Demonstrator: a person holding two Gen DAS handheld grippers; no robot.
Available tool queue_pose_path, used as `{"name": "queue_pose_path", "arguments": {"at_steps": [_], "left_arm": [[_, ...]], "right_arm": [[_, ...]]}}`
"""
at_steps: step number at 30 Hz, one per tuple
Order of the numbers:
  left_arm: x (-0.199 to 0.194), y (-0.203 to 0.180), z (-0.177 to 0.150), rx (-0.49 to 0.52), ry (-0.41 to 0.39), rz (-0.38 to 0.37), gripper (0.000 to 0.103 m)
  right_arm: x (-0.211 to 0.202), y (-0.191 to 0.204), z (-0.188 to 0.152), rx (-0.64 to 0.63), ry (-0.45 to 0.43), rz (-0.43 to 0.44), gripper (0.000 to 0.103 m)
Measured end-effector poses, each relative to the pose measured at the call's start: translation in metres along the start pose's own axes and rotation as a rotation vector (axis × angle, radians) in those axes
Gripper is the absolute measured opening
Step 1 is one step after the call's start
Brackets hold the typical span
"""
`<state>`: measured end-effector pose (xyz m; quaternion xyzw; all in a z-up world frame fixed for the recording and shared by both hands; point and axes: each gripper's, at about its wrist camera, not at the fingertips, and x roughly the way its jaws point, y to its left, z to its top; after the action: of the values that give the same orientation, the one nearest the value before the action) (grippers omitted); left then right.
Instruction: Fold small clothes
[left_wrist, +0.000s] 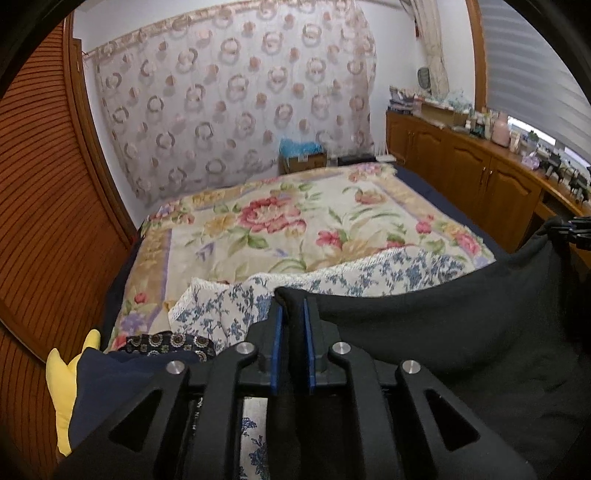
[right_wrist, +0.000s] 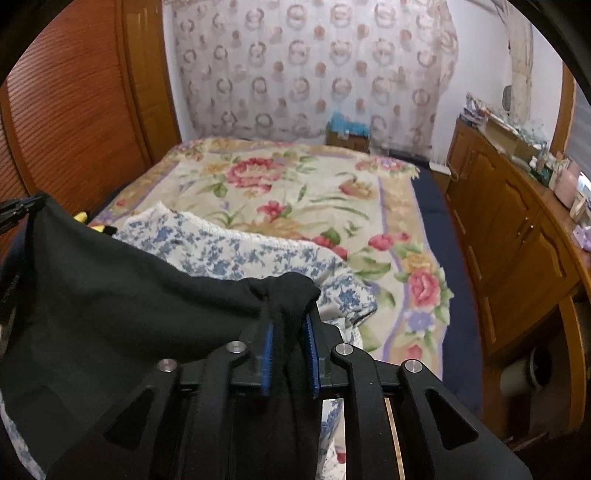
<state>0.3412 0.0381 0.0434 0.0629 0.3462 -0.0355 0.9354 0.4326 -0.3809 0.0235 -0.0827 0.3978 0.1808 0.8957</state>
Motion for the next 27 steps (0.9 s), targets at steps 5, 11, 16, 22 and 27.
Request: {"name": "queue_pose_path", "arguments": {"at_steps": [5,11,16,22,27], "left_arm": [[-0.004,0.0,-0.01,-0.01,0.019,-0.033,0.038],[-0.038,-0.011,-0.042,-0.023,0.011,-0.096,0.052],[-0.064,-0.023,-0.078,-0.043,0.02,-0.132,0.054],[-0.069,-0.031,-0.116,-0.083,0.073,-0.125,0.054],[-0.069,-0.037,-0.137,-0.103,0.108,-0.113,0.054]], "right_arm": [[0.007,0.001,-0.004,0.006,0.02,-0.018,0.037],[-0.028,0.009,-0.031,0.021,-0.023,-0.004,0.045],[-0.059,0.02,-0.072,0.071,-0.04,0.022,0.045],[-0.068,0.03,-0.124,0.124,0.021,0.015,0.045],[-0.059,0.032,-0.145,0.158,0.056,0.024,0.045]]}}
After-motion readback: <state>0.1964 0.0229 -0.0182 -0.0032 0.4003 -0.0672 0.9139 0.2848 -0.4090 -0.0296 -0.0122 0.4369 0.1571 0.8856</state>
